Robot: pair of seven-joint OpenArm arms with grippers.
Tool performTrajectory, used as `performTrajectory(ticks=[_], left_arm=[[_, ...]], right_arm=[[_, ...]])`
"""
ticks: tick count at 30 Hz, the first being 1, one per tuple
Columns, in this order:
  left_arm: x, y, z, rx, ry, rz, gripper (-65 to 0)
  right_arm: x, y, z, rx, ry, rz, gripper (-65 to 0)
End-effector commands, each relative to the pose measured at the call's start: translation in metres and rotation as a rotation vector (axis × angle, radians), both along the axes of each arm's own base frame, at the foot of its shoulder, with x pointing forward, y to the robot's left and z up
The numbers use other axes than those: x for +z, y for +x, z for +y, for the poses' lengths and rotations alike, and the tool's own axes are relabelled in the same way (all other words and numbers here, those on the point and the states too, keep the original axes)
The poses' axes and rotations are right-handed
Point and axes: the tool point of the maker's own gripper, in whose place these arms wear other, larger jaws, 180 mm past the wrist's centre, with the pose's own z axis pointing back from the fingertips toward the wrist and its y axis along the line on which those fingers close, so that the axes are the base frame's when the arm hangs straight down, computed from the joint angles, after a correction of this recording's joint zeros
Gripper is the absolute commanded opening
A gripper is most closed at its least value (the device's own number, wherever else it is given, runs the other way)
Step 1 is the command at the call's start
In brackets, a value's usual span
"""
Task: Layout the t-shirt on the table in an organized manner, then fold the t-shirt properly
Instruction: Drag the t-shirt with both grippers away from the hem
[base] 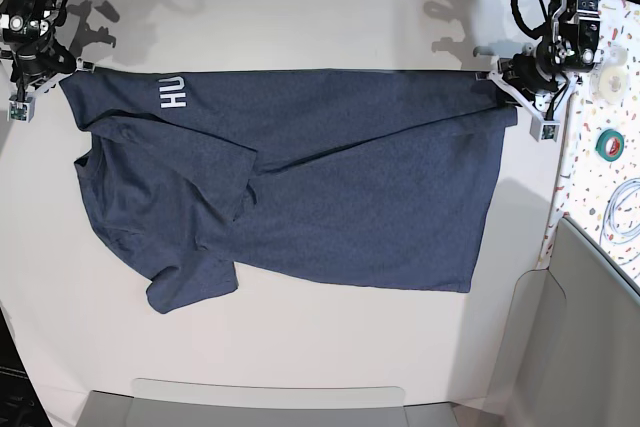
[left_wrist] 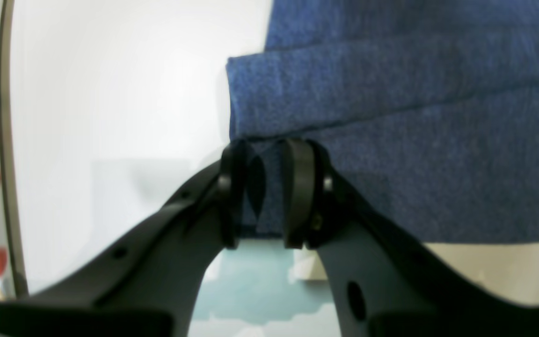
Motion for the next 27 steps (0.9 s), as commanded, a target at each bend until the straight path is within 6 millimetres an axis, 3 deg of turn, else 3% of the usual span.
performTrajectory(ticks=[1, 5, 8, 12, 14, 20, 27], left_arm=[[-0.014, -0.034, -0.001, -0.009, 0.0, 0.152, -52.1], [-0.014, -0.034, -0.007, -0.016, -0.009, 0.151, -52.1], [-0.016, -0.034, -0.013, -0.011, -0.026, 0.151, -52.1], [-0.016, -0.035, -0.01, -0.006, -0.022, 0.149, -52.1], [-0.016, -0.035, -0.01, -0.008, -0.021, 0.149, -52.1], [-0.016, -0.035, -0.014, -0.01, -0.028, 0.149, -52.1], [-0.016, -0.035, -0.01, -0.008, -0.021, 0.149, -52.1]], right_arm=[[0.021, 0.01, 0.001, 0.031, -0.04, -0.063, -65.0], [0.048, 0.019, 0.029, 0.068, -0.032, -0.161, -65.0], [0.05, 0.021, 0.034, 0.067, -0.021, -0.179, -65.0], [0.035, 0.029, 0.054, 0.096, 0.034, -0.165, -65.0], [0.014, 0.028, 0.065, 0.102, 0.079, -0.123, -65.0], [-0.024, 0.042, 0.077, 0.123, 0.139, -0.076, -65.0], [-0.032, 0.032, 0.069, 0.131, 0.118, -0.029, -65.0]])
